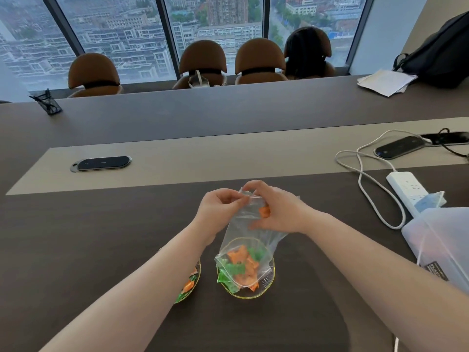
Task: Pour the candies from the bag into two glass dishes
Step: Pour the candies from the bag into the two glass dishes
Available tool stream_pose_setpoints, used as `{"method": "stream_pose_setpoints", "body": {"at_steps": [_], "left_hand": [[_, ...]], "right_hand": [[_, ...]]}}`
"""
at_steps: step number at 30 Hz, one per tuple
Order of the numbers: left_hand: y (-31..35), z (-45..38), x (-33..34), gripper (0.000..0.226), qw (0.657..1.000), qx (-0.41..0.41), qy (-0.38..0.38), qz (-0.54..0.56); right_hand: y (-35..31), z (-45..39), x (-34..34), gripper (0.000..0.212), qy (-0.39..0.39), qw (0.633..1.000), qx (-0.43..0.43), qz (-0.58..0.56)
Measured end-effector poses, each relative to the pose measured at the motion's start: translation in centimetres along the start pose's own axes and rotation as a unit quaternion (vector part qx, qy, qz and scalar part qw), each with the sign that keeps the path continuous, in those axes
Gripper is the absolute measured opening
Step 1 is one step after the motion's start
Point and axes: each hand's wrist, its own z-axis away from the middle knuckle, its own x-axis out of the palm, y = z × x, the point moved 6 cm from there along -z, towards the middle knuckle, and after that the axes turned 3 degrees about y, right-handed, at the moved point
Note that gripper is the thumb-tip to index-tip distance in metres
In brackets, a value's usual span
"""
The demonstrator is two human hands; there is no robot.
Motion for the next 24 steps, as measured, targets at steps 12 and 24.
{"method": "stream_pose_setpoints", "body": {"at_steps": [12, 24], "left_hand": [[0.4, 0.9, -3.4, 0.013, 0.999, 0.004, 0.011, 0.042], [0.2, 1.9, -4.9, 0.009, 0.998, -0.010, 0.012, 0.062]], "right_hand": [[3.7, 2.1, -1.4, 0.030, -0.013, 0.992, 0.101, -0.078], [3.9, 4.3, -2.0, 0.031, 0.000, 0.978, 0.154, -0.144]]}}
